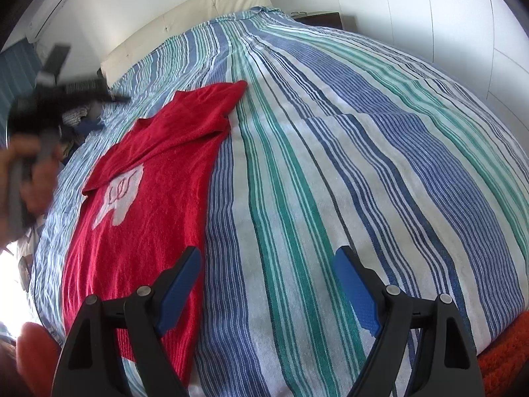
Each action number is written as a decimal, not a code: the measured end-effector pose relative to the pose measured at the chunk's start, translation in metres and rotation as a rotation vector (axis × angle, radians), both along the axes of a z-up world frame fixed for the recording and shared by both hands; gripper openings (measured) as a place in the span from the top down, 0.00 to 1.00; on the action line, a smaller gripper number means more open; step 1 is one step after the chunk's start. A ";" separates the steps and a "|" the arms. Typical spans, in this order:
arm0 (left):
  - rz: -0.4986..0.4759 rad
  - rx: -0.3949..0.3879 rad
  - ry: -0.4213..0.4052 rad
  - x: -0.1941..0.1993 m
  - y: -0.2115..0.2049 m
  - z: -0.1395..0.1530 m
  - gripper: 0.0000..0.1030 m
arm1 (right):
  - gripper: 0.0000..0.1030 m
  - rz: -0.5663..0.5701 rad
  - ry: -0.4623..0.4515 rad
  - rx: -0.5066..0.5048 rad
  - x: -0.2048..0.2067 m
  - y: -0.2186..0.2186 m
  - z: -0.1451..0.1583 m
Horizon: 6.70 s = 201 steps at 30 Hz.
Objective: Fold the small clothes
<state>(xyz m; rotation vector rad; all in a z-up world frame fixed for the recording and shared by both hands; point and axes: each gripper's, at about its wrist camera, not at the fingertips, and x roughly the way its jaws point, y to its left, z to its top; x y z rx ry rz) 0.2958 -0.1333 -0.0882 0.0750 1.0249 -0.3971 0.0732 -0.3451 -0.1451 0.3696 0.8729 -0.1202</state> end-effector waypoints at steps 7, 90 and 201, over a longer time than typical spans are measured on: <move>-0.032 0.053 -0.003 -0.114 0.080 -0.033 0.17 | 0.20 -0.003 0.004 0.030 0.004 -0.004 -0.003; 0.480 0.114 0.005 -0.151 0.260 -0.098 0.00 | 0.07 -0.066 0.052 -0.455 -0.009 0.023 0.012; 0.229 -0.147 0.276 -0.195 0.221 -0.076 0.25 | 0.41 0.293 0.205 0.325 -0.019 0.063 -0.021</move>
